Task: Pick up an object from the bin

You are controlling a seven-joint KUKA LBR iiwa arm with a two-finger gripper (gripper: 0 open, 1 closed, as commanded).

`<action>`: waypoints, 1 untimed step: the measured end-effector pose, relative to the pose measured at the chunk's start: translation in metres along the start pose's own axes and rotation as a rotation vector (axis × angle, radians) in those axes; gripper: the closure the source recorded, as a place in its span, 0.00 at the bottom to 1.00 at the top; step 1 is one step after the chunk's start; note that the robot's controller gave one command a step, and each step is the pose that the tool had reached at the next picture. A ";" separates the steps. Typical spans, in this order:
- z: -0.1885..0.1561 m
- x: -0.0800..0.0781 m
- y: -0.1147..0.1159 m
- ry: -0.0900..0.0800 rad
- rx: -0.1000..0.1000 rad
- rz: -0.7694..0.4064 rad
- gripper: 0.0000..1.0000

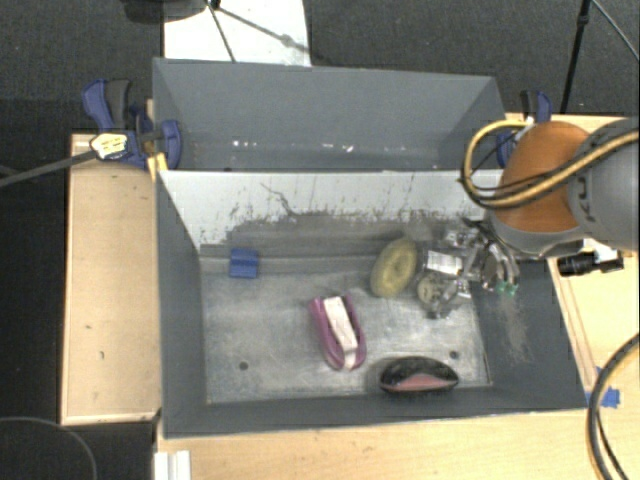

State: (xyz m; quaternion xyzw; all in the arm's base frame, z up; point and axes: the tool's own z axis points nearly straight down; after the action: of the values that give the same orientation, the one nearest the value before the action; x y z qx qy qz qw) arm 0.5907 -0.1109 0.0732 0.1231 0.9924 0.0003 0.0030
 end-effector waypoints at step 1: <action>-0.029 0.006 0.021 -0.001 -0.001 0.054 0.00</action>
Offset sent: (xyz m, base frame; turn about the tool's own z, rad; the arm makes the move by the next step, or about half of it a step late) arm -0.0028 0.0206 0.0268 0.0561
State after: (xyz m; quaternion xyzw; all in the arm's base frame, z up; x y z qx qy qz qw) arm 0.5896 -0.0890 0.1022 0.1499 0.9887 0.0007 0.0038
